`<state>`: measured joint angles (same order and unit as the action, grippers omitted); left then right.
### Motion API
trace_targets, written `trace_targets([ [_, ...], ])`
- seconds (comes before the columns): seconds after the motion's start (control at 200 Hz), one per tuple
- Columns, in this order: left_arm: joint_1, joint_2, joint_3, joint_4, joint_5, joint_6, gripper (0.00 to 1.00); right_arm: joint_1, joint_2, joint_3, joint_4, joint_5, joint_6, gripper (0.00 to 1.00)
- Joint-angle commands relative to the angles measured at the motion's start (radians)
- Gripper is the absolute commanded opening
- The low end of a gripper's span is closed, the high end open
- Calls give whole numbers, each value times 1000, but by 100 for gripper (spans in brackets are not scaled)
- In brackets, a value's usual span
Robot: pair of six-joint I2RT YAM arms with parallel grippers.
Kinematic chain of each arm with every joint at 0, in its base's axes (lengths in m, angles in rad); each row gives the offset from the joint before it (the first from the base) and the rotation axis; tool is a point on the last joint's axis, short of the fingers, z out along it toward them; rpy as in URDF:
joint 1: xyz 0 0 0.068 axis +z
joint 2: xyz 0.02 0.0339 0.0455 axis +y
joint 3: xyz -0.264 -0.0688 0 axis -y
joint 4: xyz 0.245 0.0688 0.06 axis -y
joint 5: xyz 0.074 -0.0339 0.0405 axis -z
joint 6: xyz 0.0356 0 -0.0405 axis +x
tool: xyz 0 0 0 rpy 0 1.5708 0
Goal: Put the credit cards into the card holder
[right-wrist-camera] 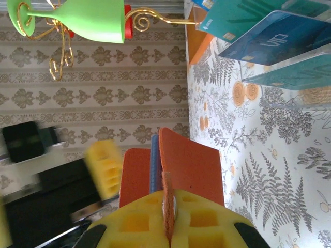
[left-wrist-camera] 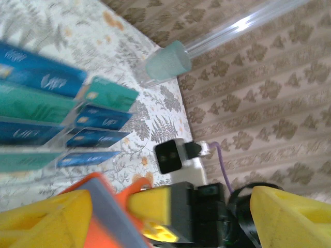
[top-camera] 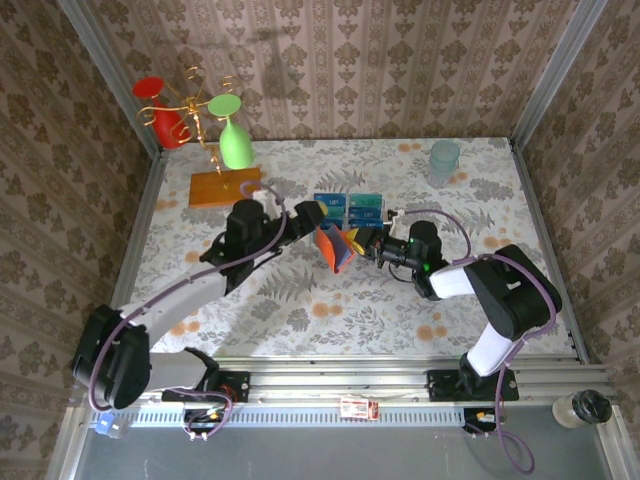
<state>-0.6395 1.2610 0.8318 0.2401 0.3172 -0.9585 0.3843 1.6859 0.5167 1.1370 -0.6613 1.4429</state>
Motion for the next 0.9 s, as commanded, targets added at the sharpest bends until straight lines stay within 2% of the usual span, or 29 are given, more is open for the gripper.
trace_targets([
  [0.0,-39,37,91,-454,-154,236,81,-1,33,-12,85,23,-1,0],
  [0.08,-71,92,139,-546,-209,269,81,-1,56,-18,110,27,11,0],
  [0.175,-127,138,171,-655,-324,328,81,-1,70,-33,131,35,16,0],
  [0.295,-146,178,146,-689,-369,350,79,-1,80,-50,137,43,10,0],
  [0.615,-153,194,39,-602,-377,353,62,0,118,-93,139,77,-10,0],
  [0.895,-180,326,45,-562,-365,396,61,11,151,-154,154,126,-35,0],
])
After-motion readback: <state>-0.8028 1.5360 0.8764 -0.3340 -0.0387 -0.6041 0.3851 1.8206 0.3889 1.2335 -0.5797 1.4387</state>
